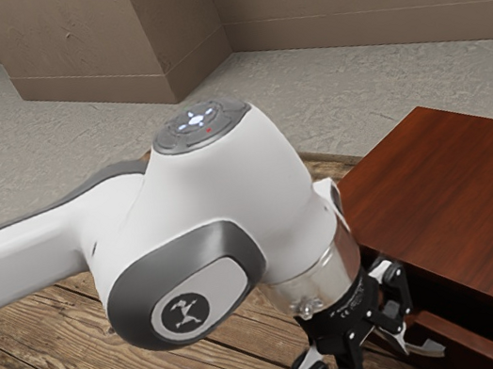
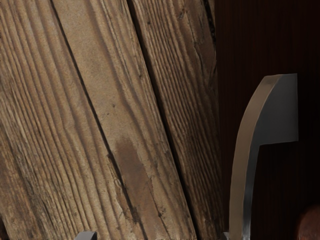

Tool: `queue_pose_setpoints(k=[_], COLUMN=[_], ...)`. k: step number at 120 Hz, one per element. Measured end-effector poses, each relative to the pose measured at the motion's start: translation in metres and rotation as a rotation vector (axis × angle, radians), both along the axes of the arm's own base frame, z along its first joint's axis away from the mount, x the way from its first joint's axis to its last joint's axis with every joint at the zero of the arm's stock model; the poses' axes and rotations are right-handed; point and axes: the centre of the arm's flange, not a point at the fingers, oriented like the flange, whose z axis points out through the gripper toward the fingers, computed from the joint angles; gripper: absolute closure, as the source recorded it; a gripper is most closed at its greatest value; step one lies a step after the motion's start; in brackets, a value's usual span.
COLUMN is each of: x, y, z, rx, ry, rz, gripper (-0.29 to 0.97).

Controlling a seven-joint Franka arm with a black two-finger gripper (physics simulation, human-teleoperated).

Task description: Pull the drawer handle with one arm to open the drawer

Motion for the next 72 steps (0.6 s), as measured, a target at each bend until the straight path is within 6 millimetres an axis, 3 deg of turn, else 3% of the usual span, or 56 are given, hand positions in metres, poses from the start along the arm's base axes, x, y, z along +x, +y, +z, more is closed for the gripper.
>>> queue_pose_setpoints(k=[72], x=[-0.021], y=[0.011], z=[-0.001], rx=[-0.015], ry=[-0.015], rz=[-0.005], gripper=[0.43])
